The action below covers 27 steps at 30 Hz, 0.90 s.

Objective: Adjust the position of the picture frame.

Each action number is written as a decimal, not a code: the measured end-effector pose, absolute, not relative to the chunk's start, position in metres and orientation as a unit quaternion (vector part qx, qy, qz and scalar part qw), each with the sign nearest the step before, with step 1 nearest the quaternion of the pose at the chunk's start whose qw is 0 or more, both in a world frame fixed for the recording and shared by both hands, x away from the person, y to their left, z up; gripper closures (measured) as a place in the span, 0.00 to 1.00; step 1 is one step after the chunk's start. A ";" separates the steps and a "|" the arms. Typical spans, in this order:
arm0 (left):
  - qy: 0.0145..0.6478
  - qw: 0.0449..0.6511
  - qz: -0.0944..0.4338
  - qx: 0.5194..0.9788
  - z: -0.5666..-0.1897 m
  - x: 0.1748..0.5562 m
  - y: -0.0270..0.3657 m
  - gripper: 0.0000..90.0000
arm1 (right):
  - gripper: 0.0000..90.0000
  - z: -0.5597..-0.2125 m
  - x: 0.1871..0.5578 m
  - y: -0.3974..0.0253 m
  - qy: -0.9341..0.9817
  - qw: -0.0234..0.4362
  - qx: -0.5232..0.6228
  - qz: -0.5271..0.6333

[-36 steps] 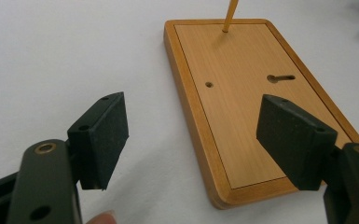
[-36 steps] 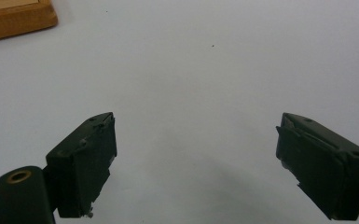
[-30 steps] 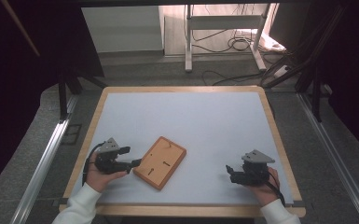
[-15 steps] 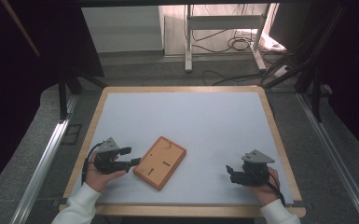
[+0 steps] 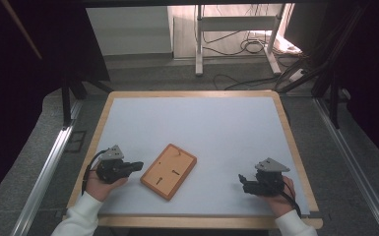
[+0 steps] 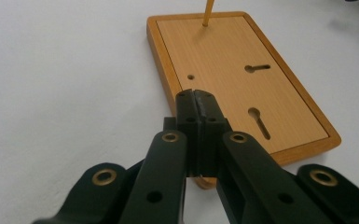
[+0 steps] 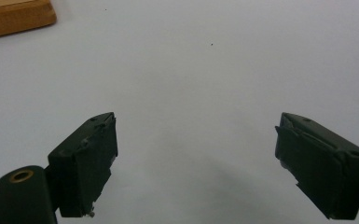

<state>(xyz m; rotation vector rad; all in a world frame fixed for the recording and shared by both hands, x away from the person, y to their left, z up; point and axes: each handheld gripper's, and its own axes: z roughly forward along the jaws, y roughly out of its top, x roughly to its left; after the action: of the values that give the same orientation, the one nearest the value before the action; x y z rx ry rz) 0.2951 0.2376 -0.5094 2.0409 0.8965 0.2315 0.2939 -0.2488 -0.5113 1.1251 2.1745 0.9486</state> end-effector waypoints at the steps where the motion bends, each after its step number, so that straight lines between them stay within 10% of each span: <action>1: 0.360 0.433 0.092 0.821 -0.510 0.295 0.238 1.00 | 0.14 -0.511 0.294 -0.249 0.801 0.255 0.414 0.349; 27: 0.369 0.380 0.070 0.845 -0.528 0.296 0.238 1.00 | 0.14 -0.512 0.294 -0.247 0.804 0.253 0.413 0.344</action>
<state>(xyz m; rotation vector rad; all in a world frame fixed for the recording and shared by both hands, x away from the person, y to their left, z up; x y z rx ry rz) 0.2962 0.2381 -0.5283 2.1574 0.9431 0.1789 0.2935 -0.2469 -0.5120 1.1233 2.1861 0.9339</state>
